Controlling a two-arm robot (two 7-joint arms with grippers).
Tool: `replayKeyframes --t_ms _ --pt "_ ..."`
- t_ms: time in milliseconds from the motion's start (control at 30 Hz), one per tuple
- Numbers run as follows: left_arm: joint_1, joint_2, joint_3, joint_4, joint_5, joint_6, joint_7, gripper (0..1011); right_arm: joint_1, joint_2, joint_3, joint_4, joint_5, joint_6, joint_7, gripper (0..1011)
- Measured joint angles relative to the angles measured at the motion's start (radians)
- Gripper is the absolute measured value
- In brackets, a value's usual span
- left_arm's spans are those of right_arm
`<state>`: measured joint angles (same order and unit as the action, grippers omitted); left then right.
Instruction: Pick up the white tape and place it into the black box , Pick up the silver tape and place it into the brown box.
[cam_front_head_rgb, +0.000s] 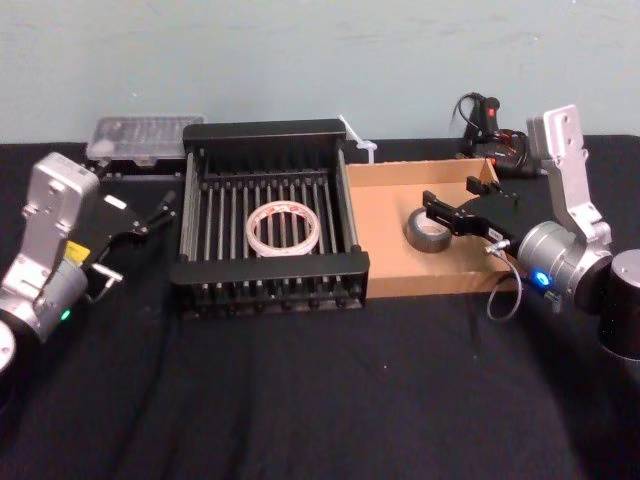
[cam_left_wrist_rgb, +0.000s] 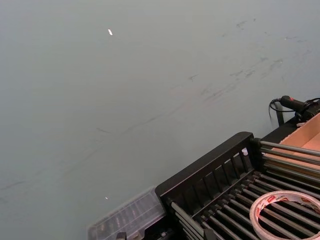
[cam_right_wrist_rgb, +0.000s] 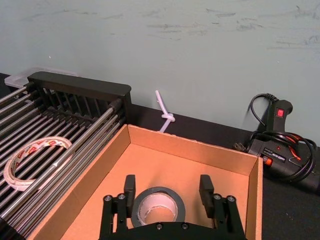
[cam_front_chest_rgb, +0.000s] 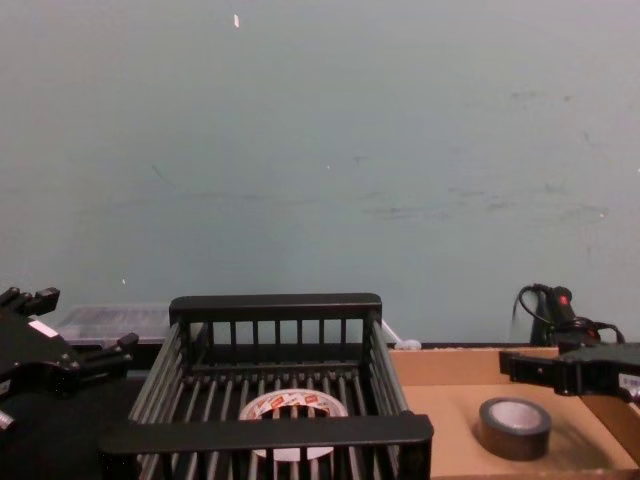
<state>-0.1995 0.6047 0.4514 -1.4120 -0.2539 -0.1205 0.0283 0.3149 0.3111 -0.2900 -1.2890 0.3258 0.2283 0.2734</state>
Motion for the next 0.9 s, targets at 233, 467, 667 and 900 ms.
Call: replayKeyframes --t_ms 233,467,667,900 --pt "0.0 0.0 0.0 0.0 0.0 0.0 0.0 1001 0.0 0.0 0.0 0.0 0.0 0.0 0.0 978" --pt "0.0 0.0 0.0 0.0 0.0 0.0 0.0 1001 -0.01 -0.003 0.001 -0.014 -0.005 -0.002 -0.004 1002" --pt "0.0 0.0 0.0 0.0 0.0 0.0 0.0 1001 -0.041 -0.014 0.004 -0.05 -0.034 -0.027 -0.023 1002" --pt "0.0 0.0 0.0 0.0 0.0 0.0 0.0 1001 -0.075 -0.027 0.021 -0.091 -0.06 -0.064 -0.046 1002"
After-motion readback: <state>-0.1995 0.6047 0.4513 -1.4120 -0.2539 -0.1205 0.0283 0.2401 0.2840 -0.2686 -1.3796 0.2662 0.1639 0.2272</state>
